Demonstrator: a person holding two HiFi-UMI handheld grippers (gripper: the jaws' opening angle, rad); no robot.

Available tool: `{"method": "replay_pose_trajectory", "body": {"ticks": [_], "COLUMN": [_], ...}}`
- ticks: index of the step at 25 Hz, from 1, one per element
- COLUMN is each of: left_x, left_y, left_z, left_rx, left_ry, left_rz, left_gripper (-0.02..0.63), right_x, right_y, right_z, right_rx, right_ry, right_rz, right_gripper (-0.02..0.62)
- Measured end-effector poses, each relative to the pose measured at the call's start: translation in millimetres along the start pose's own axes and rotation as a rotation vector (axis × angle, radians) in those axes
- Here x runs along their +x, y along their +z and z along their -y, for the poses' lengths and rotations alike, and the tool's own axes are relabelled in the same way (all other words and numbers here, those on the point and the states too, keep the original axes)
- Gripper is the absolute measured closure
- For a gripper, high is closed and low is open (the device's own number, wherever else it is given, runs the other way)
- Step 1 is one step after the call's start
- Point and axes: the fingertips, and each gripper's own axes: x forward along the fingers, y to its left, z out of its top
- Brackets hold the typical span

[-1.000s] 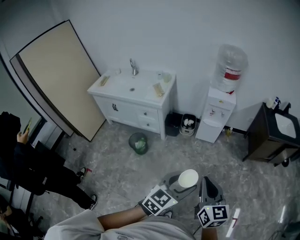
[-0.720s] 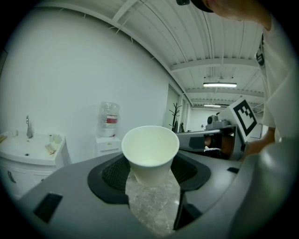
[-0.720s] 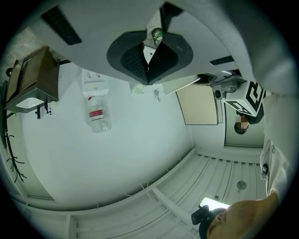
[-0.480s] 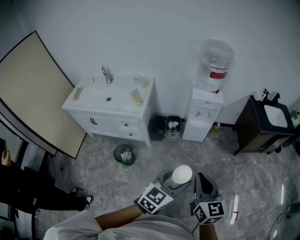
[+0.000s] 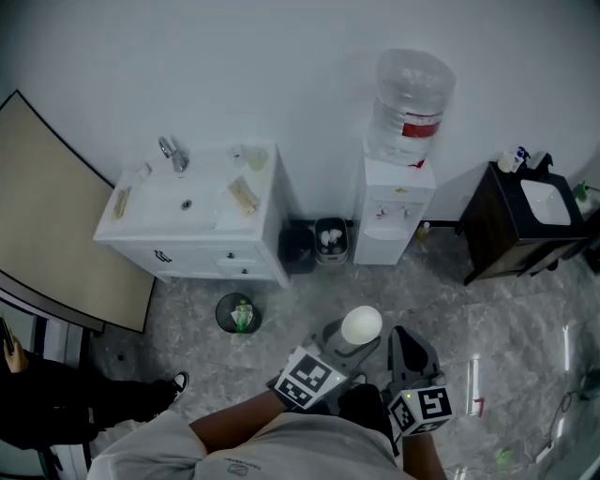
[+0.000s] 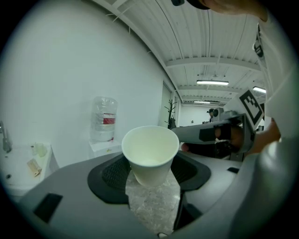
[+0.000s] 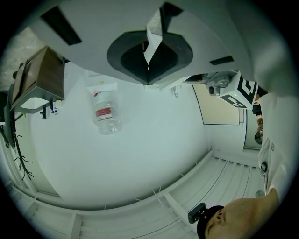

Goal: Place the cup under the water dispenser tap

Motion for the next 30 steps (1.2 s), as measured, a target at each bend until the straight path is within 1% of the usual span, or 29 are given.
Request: {"method": "replay_pose_trajectory", "body": {"ticks": [4,8,13,16,18,21,24,27,30], "left_x": [40,97,175,219,244,277,305,332,359], "left_y": [0,5,12,17,15,-1,-26,-63,-112], "left_z": [-29,-72,-119,-149,-165,-189,-212,-237,-265], "left_rx": [-0.014,-0.008,0.007,0.007,0.008,0.015,0.017,0.021,0.028], "left_ry": [0.011,0.039,0.101,0.145,0.162,0.174,0.186,0.195,0.208], "left_rz": [-0.008,0.003,0.030,0.050,0.050,0.034,0.026,0.009,-0.016], "left_gripper": [0.330,0.330,0.330,0.330,0.330,0.330,0.330,0.330,0.330], "right_x": [38,96,165,200,220,247,270,292,313], "right_y": [5,15,31,48,54,54,41,22,-1], "right_z": [36,84,146,177,196,219,236,253,263], "right_rx": [0.013,0.008,-0.014,-0.042,-0.048,-0.040,-0.030,-0.022,-0.013], "right_ry": [0.004,0.043,0.134,0.188,0.208,0.223,0.224,0.206,0.191], "right_rz": [-0.006,-0.006,-0.035,-0.033,-0.031,-0.038,-0.054,-0.060,-0.054], "right_gripper": [0.581,0.581,0.581,0.581,0.581,0.581,0.581,0.581,0.581]}}
